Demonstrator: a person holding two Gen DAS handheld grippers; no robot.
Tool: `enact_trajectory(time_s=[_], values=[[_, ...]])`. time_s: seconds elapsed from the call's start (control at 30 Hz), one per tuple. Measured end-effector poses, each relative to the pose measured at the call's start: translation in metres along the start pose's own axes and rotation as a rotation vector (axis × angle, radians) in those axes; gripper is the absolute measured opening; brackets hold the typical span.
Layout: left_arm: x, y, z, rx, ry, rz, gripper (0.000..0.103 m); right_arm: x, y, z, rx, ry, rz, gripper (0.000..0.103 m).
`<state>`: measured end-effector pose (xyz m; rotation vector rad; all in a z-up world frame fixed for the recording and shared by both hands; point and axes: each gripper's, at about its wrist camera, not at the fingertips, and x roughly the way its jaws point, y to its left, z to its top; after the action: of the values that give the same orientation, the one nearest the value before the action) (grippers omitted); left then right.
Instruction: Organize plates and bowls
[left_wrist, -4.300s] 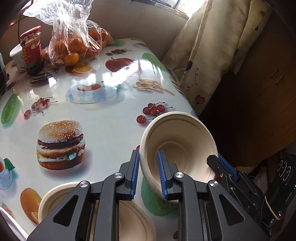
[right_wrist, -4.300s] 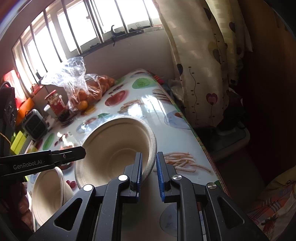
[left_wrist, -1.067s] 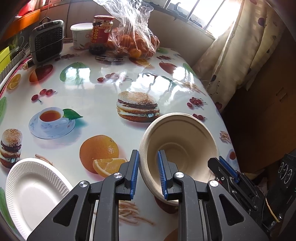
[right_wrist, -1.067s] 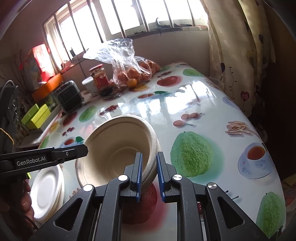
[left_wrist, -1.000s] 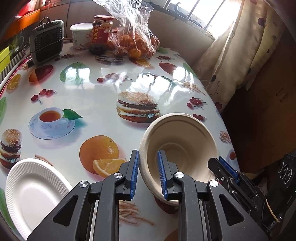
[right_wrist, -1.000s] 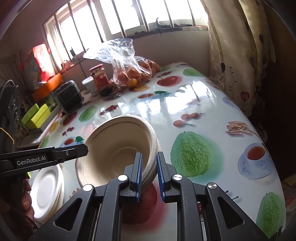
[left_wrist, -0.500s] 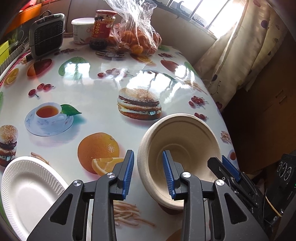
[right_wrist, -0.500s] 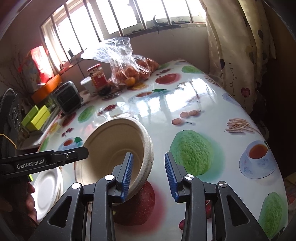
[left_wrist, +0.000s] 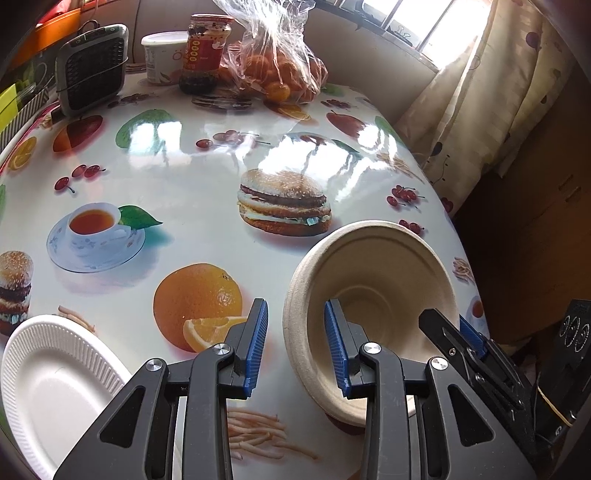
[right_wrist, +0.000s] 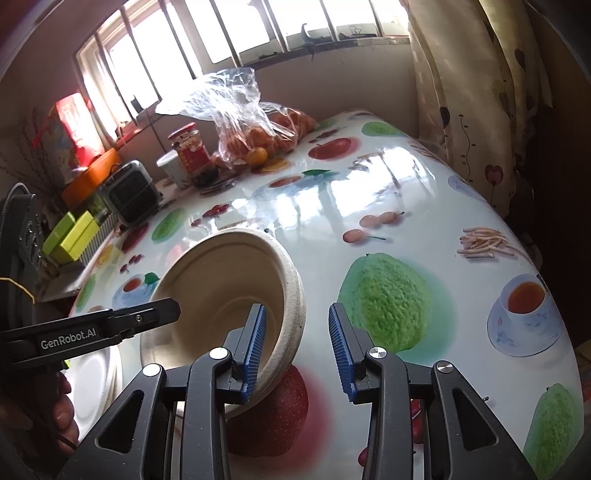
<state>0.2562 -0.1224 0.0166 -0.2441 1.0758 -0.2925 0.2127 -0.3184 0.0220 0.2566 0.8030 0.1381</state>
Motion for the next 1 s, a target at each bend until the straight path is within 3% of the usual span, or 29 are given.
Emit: enact_trajectory(time_s=[0.33,1.0], values=[[0.0027,-0.0051,0.0004,0.021,-0.005,-0.001,0.024,0.0033,0.0001,-0.0002,-0.004,0.004,0.003,0.020],[-0.0049,-0.0073,0.0002,0.033,-0.027,0.001,0.024,0.0008,0.0026,0.0013,-0.006,-0.004,0.010,0.018]])
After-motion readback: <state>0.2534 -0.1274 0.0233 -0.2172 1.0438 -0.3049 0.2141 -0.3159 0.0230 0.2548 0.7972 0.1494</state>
